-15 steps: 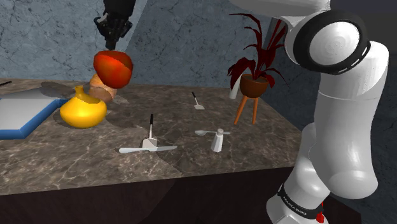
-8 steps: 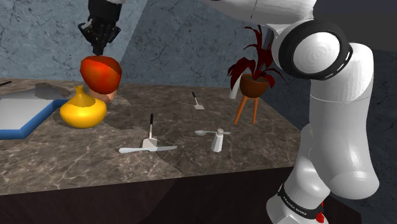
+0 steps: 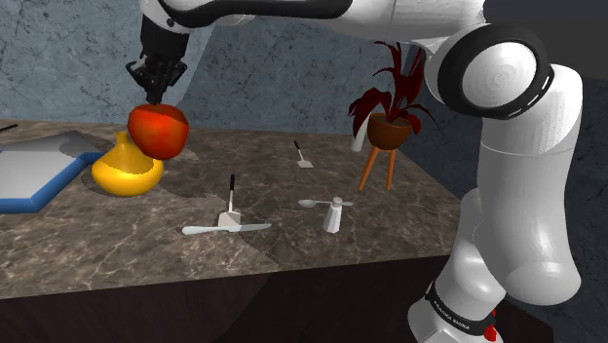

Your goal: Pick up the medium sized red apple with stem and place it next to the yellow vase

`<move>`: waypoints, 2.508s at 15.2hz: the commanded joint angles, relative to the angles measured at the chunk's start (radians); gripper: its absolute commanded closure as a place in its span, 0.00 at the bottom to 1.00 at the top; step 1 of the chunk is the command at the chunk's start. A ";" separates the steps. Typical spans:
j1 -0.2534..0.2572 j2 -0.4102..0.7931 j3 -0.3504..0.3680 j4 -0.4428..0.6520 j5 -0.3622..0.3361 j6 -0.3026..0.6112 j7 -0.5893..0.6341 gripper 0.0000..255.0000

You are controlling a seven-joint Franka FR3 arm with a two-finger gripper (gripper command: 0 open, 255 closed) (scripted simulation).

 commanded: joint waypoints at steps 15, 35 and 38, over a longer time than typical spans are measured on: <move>0.001 -0.009 -0.001 -0.227 -0.007 0.219 0.013 1.00; 0.003 0.057 -0.005 -0.394 -0.016 0.452 0.028 1.00; 0.003 0.058 -0.005 -0.393 -0.016 0.452 0.028 1.00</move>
